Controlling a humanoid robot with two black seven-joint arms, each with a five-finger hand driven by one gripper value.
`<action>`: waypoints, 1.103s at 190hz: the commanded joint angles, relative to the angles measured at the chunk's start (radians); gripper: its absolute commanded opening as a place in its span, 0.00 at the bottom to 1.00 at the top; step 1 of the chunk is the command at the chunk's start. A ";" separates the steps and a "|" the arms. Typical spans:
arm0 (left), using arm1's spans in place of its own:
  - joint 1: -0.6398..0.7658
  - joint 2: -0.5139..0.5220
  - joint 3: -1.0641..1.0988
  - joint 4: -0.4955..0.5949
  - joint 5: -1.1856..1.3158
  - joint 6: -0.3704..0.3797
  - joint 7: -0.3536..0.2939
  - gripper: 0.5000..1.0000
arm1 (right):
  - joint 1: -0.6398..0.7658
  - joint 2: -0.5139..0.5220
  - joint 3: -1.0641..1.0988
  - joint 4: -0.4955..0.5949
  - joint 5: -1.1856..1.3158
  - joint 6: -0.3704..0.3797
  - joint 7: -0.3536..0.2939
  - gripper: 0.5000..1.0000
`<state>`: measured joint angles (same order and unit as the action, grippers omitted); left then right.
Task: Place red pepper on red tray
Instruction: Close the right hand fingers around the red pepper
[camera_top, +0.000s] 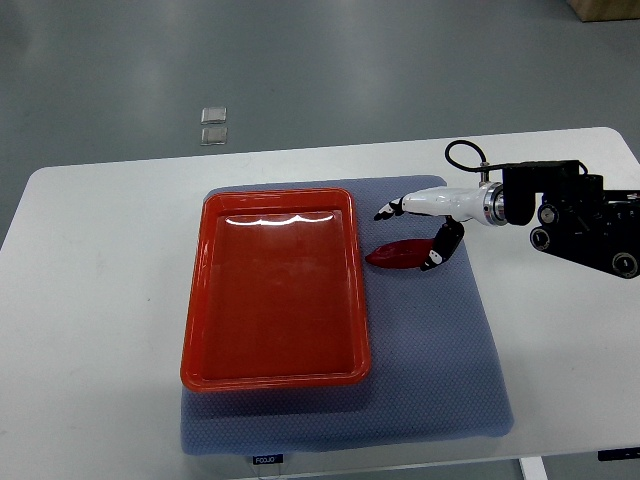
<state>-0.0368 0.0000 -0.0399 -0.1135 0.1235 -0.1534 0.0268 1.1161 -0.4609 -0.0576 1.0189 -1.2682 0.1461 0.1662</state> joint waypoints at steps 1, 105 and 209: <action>0.000 0.000 0.000 0.002 0.001 0.000 0.001 1.00 | -0.004 0.013 0.001 -0.002 -0.007 -0.006 0.003 0.82; 0.000 0.000 0.000 0.002 0.001 0.000 -0.001 1.00 | -0.035 0.013 0.001 -0.010 -0.036 -0.002 0.009 0.59; 0.000 0.000 0.000 0.002 0.001 0.000 -0.001 1.00 | -0.033 0.010 0.001 -0.010 -0.036 0.013 0.009 0.19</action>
<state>-0.0368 0.0000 -0.0399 -0.1119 0.1239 -0.1534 0.0267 1.0818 -0.4495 -0.0569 1.0093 -1.3052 0.1589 0.1749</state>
